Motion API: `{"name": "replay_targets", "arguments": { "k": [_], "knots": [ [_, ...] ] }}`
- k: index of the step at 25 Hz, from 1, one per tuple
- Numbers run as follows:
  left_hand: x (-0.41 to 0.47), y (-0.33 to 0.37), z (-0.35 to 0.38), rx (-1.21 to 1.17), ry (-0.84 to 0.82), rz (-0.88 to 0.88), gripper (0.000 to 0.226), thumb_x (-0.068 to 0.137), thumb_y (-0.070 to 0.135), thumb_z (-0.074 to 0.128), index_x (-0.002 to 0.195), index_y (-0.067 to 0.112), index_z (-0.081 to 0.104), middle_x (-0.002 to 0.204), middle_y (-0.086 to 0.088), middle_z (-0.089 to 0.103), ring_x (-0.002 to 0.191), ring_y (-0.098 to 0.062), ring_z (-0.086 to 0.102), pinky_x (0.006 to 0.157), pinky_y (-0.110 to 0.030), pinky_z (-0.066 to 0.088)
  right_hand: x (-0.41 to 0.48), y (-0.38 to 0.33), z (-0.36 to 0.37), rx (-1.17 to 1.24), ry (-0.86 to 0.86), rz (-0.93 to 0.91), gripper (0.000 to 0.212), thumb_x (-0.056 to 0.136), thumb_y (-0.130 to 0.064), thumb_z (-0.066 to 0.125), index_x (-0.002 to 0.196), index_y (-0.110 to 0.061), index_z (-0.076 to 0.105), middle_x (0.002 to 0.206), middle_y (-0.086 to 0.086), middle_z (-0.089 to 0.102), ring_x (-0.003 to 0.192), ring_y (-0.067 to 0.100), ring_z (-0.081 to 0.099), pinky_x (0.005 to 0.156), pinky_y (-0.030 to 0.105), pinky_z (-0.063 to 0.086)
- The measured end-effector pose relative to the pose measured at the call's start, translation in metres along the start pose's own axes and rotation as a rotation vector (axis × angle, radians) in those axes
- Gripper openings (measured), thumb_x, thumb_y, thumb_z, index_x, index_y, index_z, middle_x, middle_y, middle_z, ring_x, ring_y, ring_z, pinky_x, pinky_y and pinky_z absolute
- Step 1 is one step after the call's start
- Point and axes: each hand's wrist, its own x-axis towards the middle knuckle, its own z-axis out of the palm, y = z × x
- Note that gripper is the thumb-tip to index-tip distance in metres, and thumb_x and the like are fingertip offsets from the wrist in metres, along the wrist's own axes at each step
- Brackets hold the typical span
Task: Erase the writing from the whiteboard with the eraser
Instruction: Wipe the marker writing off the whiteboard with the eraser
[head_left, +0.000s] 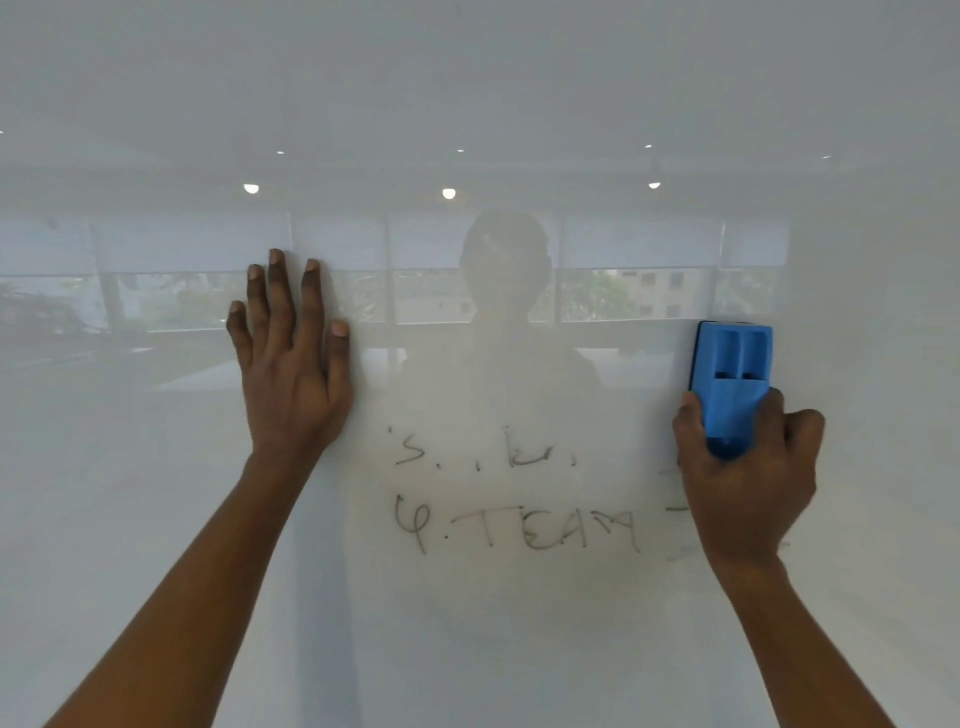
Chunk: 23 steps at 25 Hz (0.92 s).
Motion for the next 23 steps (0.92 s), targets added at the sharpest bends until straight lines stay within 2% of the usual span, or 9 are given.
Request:
{"name": "replay_targets", "arguments": {
  "k": [8,19,23],
  "knots": [
    [-0.109,-0.007,-0.004,-0.050,-0.093,-0.059,0.063,0.111,0.039,0.026,0.167,0.011,0.020,0.176,-0.010,0.008,0.164,-0.028,0.002,0.132,-0.055,0.005,0.001,-0.004,-0.002,0.009,-0.004,0.009,0.063,0.092,-0.052,0.070,0.123,0.001,0.057,0.098,0.019,0.047,0.077,0.015,0.041,0.065,0.029,0.043],
    [-0.117,-0.021,0.017,0.058,-0.022,-0.017,0.060,0.111,0.035,0.026,0.167,0.013,0.019,0.174,-0.015,0.013,0.164,-0.031,0.007,0.132,-0.053,0.006,0.000,-0.001,0.001,0.043,0.012,0.016,0.065,0.091,-0.055,0.069,0.125,0.000,0.059,0.098,0.021,0.048,0.082,0.014,0.043,0.068,0.028,0.043],
    [-0.117,-0.021,0.018,0.067,-0.013,-0.008,0.061,0.111,0.034,0.029,0.167,0.012,0.020,0.174,-0.016,0.013,0.163,-0.033,0.009,0.131,-0.056,0.010,-0.009,-0.010,0.004,0.057,0.047,0.105,0.064,0.091,-0.053,0.070,0.125,0.000,0.059,0.097,0.021,0.048,0.081,0.014,0.042,0.068,0.029,0.042]
  ]
}}
